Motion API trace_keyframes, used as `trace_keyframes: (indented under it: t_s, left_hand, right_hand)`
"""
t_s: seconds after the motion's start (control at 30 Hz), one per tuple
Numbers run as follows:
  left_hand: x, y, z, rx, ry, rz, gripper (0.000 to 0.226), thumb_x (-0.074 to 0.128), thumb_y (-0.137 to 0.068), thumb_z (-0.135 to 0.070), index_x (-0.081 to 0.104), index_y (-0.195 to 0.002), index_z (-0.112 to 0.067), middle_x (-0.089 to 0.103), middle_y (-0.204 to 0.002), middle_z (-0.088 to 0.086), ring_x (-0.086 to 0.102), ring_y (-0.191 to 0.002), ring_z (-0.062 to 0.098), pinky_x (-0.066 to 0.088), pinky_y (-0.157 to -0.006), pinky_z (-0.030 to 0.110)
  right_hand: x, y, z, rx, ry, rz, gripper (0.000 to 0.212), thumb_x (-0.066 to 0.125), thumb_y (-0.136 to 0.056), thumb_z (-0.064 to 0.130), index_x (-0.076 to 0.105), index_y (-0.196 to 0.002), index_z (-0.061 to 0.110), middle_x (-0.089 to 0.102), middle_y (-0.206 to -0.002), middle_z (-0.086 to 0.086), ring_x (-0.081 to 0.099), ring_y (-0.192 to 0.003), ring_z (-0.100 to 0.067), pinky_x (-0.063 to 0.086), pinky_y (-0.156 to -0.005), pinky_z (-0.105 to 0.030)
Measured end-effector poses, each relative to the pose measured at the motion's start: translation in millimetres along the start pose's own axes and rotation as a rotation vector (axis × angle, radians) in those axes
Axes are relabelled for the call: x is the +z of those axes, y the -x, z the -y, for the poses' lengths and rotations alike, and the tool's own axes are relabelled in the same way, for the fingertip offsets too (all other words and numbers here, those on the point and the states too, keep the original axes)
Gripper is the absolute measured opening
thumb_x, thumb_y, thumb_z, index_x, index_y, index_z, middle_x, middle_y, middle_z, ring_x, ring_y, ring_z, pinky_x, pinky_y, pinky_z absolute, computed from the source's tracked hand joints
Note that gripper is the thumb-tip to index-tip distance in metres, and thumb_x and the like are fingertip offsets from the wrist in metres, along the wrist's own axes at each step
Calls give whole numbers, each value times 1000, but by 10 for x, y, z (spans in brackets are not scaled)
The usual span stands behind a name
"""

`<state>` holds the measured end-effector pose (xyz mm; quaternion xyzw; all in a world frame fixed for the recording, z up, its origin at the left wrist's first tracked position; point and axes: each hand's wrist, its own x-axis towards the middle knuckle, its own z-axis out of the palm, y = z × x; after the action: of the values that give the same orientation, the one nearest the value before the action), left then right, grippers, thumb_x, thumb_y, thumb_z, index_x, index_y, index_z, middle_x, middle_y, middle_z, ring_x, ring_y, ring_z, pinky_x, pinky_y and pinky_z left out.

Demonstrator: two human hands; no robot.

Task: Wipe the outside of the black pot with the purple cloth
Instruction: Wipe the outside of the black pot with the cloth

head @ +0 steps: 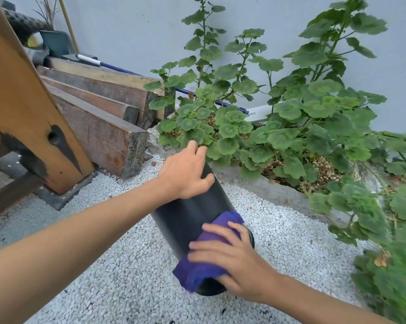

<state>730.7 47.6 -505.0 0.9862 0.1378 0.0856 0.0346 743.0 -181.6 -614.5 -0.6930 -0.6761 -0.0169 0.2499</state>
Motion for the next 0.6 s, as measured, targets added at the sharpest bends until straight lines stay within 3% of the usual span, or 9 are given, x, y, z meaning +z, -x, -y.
trace_keyframes:
  t_s: [0.07, 0.13, 0.2, 0.3, 0.37, 0.43, 0.5, 0.53, 0.6]
  left_hand:
    - [15, 6, -52, 30, -16, -38, 56, 51, -88, -53, 49, -119, -7, 40, -102, 7, 52, -78, 32, 40, -61, 39]
    - [27, 18, -114, 29, -20, -102, 47, 48, -91, -53, 48, -107, -9, 34, -95, 4, 42, -78, 25, 33, -61, 36]
    - [49, 43, -172, 0, -19, -150, 40, 44, -94, -52, 41, -95, -13, 30, -94, 4, 37, -80, 23, 32, -62, 36]
    - [98, 89, -195, 1, 11, -136, 44, 41, -94, -57, 37, -90, -14, 27, -95, 3, 35, -82, 24, 35, -63, 37]
    - [114, 115, -148, 32, 51, -50, 58, 32, -91, -67, 45, -100, -11, 31, -101, 5, 39, -90, 27, 44, -74, 41]
    - [91, 136, -87, 29, 141, 100, 85, 22, -86, -77, 46, -134, -11, 37, -127, 15, 41, -120, 33, 41, -104, 45]
    - [58, 183, -17, 10, 256, 238, 102, 16, -83, -86, 19, -158, -16, 9, -162, 20, 13, -152, 31, 17, -122, 40]
    - [45, 229, 18, 39, 272, 273, 108, 14, -80, -90, 9, -161, -18, -8, -167, 17, 0, -155, 27, 8, -123, 36]
    - [26, 365, 97, 136, 250, 287, 111, 11, -76, -94, 0, -161, -23, -22, -166, 10, -9, -155, 20, 1, -121, 30]
  right_hand:
    - [-27, -82, 86, 284, -254, -244, 28, 51, -101, 39, 62, -124, 49, 57, -131, 41, 48, -135, 5, 31, -112, -30]
    - [-101, -231, 117, 578, -504, -471, 22, 45, -100, 55, 66, -105, 51, 69, -98, 32, 64, -93, 6, 47, -83, -19]
    - [-197, -362, 46, 756, -568, -607, 31, 41, -100, 60, 66, -99, 42, 72, -85, 16, 66, -77, -4, 51, -71, -25]
    - [-297, -396, -111, 844, -554, -706, 30, 42, -106, 50, 65, -96, 34, 70, -81, 15, 62, -73, -3, 49, -72, -31]
    - [-306, -365, -199, 846, -526, -682, 27, 42, -109, 46, 63, -95, 37, 67, -74, 13, 58, -64, -2, 47, -66, -29]
    - [-296, -329, -269, 842, -510, -643, 25, 41, -110, 45, 62, -99, 41, 68, -79, 10, 60, -65, -4, 48, -65, -27]
    - [-280, -312, -313, 834, -518, -618, 23, 41, -109, 48, 62, -101, 43, 69, -84, 11, 62, -72, -6, 49, -67, -24]
    - [-265, -309, -320, 830, -520, -601, 24, 40, -107, 50, 62, -102, 44, 70, -86, 10, 63, -75, -8, 49, -69, -23]
    - [-235, -321, -314, 804, -502, -555, 25, 38, -104, 54, 62, -105, 47, 71, -87, 10, 65, -78, -9, 49, -71, -23]
